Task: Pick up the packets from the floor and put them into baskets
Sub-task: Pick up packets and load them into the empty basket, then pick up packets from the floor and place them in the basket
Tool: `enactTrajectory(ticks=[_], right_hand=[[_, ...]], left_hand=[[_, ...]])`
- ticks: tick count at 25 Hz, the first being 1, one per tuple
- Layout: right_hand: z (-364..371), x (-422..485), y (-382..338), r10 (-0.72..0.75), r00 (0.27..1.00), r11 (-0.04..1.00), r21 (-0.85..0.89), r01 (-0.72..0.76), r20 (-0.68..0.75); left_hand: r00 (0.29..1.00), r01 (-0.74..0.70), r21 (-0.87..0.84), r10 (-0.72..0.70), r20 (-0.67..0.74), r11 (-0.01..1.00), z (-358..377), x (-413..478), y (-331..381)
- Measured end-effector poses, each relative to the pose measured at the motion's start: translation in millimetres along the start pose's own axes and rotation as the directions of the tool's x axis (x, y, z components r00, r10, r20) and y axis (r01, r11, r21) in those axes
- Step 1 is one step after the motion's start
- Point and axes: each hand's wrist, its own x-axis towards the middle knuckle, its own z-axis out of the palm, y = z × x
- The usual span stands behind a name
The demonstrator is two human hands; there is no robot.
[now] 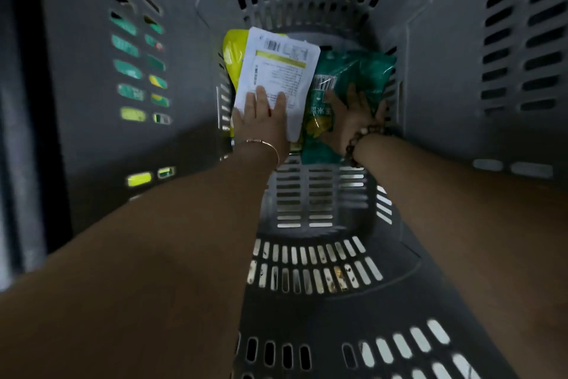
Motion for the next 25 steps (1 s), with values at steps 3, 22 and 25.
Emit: enactTrajectory(ticks=[3,22,25], right_hand=[[-16.5,-28.0,-4.3,0.06,0.992,0.988,0.148,-0.044,-0.108],[-96.2,-300.2,-106.6,-0.331,0.918,0.857,0.336,0.39,-0.22],[-86.5,-320.6,-154.2,-0.456,0.861,0.799,0.322,0.508,-0.227]], left_hand=[[0.99,0.099,-0.287,-0.124,-0.072,0.953,-27.6,-25.2,13.1],[0.817,0.045,-0.763,-0.464,-0.344,0.645,-131.1,-347.4,-24.3],[0.752,0.135,-0.833,-0.603,-0.266,0.536,-110.7,-383.3,-62.3]])
